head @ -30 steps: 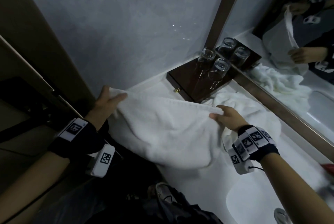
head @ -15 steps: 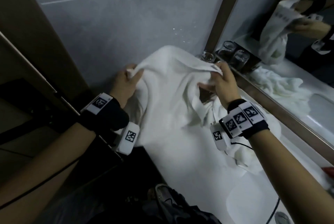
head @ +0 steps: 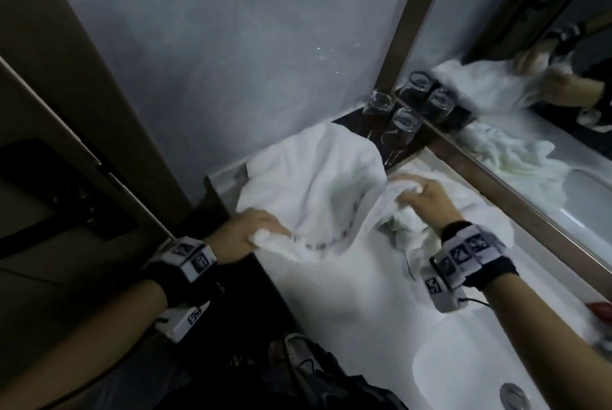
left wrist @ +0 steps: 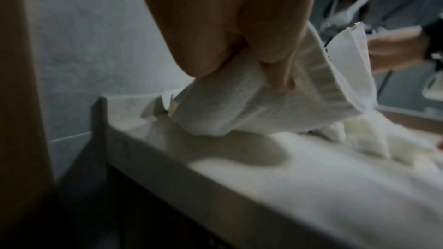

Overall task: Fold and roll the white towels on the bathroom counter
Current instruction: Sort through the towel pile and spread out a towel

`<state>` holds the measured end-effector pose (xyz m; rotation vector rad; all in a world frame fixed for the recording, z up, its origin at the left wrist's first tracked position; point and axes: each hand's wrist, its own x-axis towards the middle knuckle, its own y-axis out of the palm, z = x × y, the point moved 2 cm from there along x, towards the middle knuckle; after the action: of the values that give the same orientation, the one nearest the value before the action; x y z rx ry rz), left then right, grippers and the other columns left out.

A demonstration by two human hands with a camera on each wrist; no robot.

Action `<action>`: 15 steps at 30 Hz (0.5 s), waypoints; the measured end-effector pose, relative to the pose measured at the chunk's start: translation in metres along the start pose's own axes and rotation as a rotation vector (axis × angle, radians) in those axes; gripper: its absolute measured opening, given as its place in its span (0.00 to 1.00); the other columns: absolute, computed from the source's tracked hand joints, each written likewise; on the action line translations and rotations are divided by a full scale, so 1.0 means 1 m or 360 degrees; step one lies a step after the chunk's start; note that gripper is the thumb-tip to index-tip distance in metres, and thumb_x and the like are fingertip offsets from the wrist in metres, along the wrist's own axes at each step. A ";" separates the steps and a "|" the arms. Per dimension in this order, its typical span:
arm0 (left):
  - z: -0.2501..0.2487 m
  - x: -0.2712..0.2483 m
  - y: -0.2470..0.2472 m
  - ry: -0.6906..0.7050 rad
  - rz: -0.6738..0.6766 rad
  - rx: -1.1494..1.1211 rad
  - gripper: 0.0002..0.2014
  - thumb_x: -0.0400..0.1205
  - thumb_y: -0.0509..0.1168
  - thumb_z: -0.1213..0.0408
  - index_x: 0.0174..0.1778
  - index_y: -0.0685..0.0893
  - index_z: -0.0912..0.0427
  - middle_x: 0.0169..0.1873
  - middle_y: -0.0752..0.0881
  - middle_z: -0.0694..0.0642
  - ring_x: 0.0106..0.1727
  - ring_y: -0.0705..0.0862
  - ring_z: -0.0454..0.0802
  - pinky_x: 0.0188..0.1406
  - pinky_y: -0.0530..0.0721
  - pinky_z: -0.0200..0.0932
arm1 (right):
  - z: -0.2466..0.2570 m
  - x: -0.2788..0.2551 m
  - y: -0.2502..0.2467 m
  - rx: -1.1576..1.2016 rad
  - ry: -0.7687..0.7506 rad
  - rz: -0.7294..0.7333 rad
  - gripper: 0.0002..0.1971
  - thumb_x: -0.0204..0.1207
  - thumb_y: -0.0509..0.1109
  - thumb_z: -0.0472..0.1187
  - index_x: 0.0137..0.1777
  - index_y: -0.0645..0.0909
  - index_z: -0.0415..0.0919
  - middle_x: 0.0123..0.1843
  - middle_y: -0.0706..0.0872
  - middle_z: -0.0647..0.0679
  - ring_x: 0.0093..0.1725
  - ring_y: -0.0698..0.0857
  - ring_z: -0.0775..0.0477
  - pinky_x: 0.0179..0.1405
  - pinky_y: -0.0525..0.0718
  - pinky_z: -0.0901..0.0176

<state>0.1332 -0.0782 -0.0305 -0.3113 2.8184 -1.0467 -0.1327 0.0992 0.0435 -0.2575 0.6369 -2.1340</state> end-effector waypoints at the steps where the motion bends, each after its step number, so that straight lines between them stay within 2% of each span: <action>1: 0.007 0.000 0.014 -0.0079 0.0115 0.0147 0.17 0.80 0.66 0.62 0.65 0.81 0.59 0.63 0.83 0.57 0.66 0.78 0.55 0.72 0.71 0.49 | -0.011 -0.003 0.007 -0.0269 0.0015 0.0253 0.10 0.73 0.68 0.25 0.42 0.85 0.41 0.41 0.89 0.49 0.37 0.83 0.62 0.41 0.79 0.73; 3: 0.012 -0.003 0.034 -0.0235 0.0306 0.0290 0.21 0.80 0.67 0.60 0.70 0.77 0.54 0.68 0.78 0.53 0.71 0.73 0.52 0.73 0.67 0.48 | -0.031 -0.012 0.019 -0.0717 0.0180 0.0634 0.03 0.68 0.78 0.39 0.40 0.87 0.47 0.39 0.87 0.50 0.40 0.84 0.54 0.41 0.79 0.68; 5: 0.014 -0.007 0.047 -0.0333 0.0488 0.0285 0.22 0.81 0.65 0.57 0.72 0.74 0.51 0.72 0.74 0.51 0.74 0.69 0.49 0.76 0.62 0.49 | -0.052 -0.021 0.025 -0.0873 0.0478 0.0786 0.10 0.61 0.82 0.49 0.38 0.87 0.47 0.36 0.87 0.52 0.37 0.84 0.55 0.35 0.80 0.69; 7: 0.013 -0.011 0.056 -0.0373 0.0581 0.0292 0.23 0.80 0.65 0.56 0.72 0.73 0.50 0.74 0.71 0.49 0.77 0.65 0.48 0.78 0.59 0.47 | -0.068 -0.029 0.029 -0.1011 0.0648 0.0882 0.18 0.61 0.81 0.53 0.46 0.88 0.42 0.44 0.89 0.47 0.41 0.84 0.54 0.42 0.82 0.62; 9: 0.011 -0.015 0.061 -0.0407 0.0636 0.0333 0.25 0.78 0.68 0.53 0.72 0.74 0.47 0.77 0.66 0.46 0.79 0.61 0.45 0.79 0.57 0.46 | -0.078 -0.036 0.030 -0.1139 0.0610 0.1017 0.20 0.66 0.79 0.54 0.51 0.87 0.41 0.49 0.90 0.43 0.44 0.86 0.51 0.46 0.82 0.61; 11: 0.011 -0.021 0.064 -0.0456 0.0712 0.0342 0.28 0.74 0.71 0.49 0.70 0.75 0.46 0.79 0.60 0.43 0.79 0.56 0.44 0.80 0.54 0.48 | -0.079 -0.043 0.030 -0.1172 0.0517 0.1273 0.17 0.72 0.73 0.54 0.55 0.87 0.45 0.51 0.90 0.45 0.47 0.87 0.50 0.47 0.80 0.63; 13: 0.010 -0.024 0.064 -0.0494 0.0815 0.0305 0.28 0.73 0.71 0.46 0.69 0.76 0.46 0.80 0.57 0.43 0.79 0.52 0.45 0.80 0.52 0.49 | -0.075 -0.046 0.029 -0.0996 0.0525 0.1482 0.19 0.78 0.63 0.56 0.56 0.86 0.44 0.50 0.89 0.50 0.46 0.85 0.54 0.47 0.76 0.70; 14: 0.009 -0.022 0.062 -0.0499 0.0827 0.0271 0.26 0.74 0.70 0.46 0.68 0.78 0.47 0.79 0.58 0.44 0.79 0.53 0.45 0.80 0.53 0.49 | -0.071 -0.043 0.028 -0.0908 0.0518 0.1488 0.20 0.80 0.59 0.56 0.55 0.87 0.44 0.49 0.89 0.53 0.45 0.85 0.59 0.47 0.73 0.75; 15: 0.008 -0.019 0.061 -0.0499 0.0783 0.0203 0.23 0.76 0.69 0.48 0.66 0.80 0.50 0.78 0.62 0.47 0.78 0.57 0.46 0.80 0.56 0.48 | -0.069 -0.037 0.027 -0.0843 0.0469 0.1377 0.20 0.81 0.57 0.55 0.51 0.87 0.44 0.46 0.88 0.56 0.42 0.84 0.64 0.45 0.72 0.79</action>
<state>0.1435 -0.0342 -0.0758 0.2074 2.3567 -0.9560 -0.1189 0.1395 -0.0277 0.0607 1.2215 -1.1524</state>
